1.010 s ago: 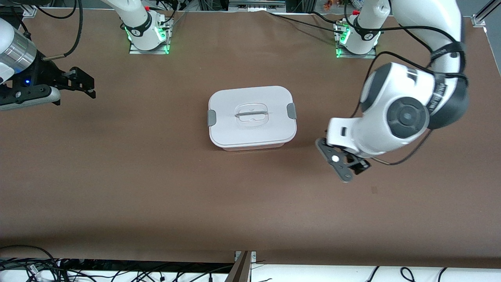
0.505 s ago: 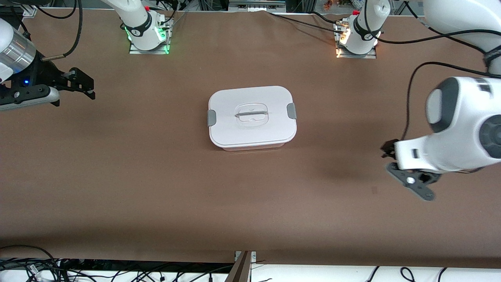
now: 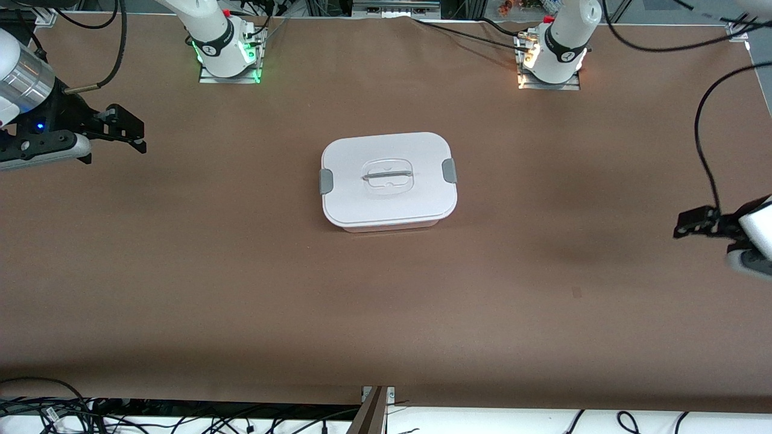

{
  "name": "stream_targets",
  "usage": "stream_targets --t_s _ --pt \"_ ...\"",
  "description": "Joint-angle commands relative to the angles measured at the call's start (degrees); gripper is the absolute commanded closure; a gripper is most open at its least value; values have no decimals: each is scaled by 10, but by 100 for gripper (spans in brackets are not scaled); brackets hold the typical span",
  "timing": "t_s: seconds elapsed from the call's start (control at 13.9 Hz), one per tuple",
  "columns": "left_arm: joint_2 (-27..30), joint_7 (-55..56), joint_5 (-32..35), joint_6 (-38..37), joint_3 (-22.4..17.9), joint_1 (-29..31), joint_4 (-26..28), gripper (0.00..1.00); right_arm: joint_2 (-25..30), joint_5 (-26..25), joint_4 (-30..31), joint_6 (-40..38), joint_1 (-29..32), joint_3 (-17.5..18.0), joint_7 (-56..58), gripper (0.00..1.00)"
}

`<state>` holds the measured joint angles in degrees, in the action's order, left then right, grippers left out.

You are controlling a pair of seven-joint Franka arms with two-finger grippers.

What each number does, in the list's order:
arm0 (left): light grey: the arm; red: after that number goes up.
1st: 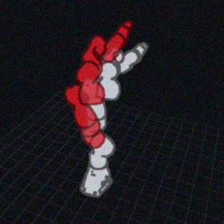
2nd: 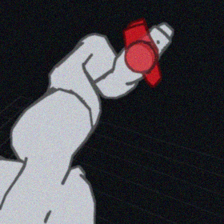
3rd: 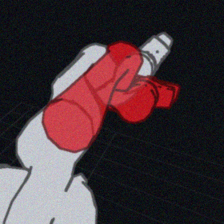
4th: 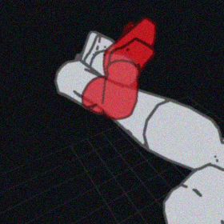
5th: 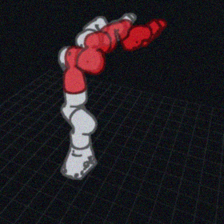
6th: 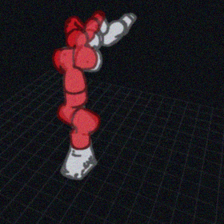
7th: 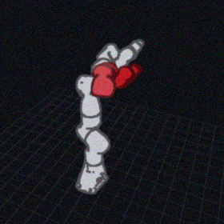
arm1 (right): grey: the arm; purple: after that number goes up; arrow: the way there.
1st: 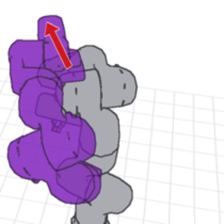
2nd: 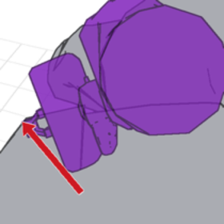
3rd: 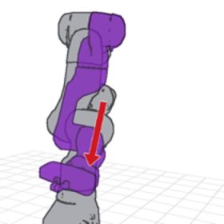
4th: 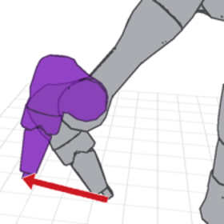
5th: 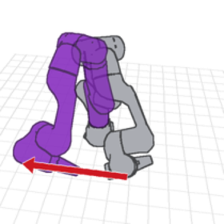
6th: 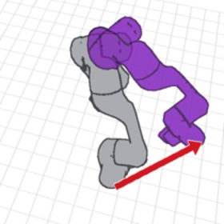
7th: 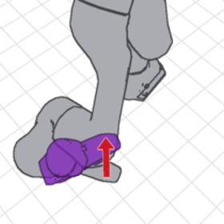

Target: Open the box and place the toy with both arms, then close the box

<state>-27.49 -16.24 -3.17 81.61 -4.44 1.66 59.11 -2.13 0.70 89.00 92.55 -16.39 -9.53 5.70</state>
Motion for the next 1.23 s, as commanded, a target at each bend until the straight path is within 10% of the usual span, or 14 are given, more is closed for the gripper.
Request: stream_targets --t_s 0.0,0.43,1.15 --pt "121 123 15 -6 51 19 149 0 -6 -3 -14 -4 2 0 -1 0" --pt "226 135 25 61 51 3 312 0 -6 -3 -14 -4 2 0 -1 0" --pt "195 139 60 57 51 -11 283 0 -6 -3 -14 -4 4 0 -1 0"
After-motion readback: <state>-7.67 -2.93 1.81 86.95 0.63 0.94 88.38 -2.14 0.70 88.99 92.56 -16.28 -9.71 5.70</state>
